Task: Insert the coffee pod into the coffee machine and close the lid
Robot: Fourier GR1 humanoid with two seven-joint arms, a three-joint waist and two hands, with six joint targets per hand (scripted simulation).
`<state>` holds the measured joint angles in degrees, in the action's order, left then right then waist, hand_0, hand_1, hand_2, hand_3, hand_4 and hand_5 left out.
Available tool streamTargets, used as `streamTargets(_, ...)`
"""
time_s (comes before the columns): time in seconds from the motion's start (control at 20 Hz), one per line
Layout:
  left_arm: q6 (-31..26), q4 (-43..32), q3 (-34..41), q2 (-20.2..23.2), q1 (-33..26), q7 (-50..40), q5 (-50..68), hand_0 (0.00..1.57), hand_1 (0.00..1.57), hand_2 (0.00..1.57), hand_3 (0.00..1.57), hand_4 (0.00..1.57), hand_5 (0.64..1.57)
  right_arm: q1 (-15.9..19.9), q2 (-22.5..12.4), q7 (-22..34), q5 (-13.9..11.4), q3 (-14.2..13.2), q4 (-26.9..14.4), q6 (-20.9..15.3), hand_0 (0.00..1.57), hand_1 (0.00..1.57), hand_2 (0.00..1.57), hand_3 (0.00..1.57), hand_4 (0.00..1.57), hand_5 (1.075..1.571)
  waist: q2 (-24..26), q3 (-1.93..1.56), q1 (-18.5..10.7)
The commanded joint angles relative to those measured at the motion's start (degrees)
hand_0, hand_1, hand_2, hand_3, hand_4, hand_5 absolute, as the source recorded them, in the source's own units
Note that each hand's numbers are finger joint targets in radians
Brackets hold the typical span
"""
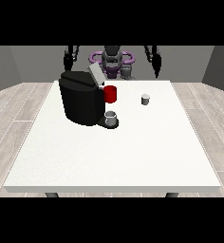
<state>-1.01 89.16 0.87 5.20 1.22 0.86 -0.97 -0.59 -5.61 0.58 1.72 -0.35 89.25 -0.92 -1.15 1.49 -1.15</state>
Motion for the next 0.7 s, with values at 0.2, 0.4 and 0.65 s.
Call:
streamTargets(0.2,-7.15,2.76,-6.36,5.63,-5.37,2.98,-5.97,0.0,0.0,0.0,0.0,0.0,1.571,0.97,-1.3,0.52,0.56,-2.44,-2.59,0.25,0.0,0.0,0.0,0.0,0.0,1.571,3.72,-1.52,-2.1)
streamTargets(0.4,-9.34,-0.16,-3.57,11.75,-2.51,9.82,-8.45,0.0,0.0,0.0,0.0,0.0,1.571,-0.41,0.74,-3.29,-8.6,-0.64,-1.8,-8.88,0.0,0.0,0.0,0.0,0.0,1.571,1.93,-1.45,1.13)
streamTargets(0.65,-10.98,-2.27,-3.0,15.82,2.36,6.13,-12.62,0.0,0.0,0.0,0.0,0.0,1.571,1.51,1.62,-4.47,-10.42,0.5,-3.56,-9.78,0.0,0.0,0.0,0.0,0.0,1.571,-0.73,-1.51,2.74)
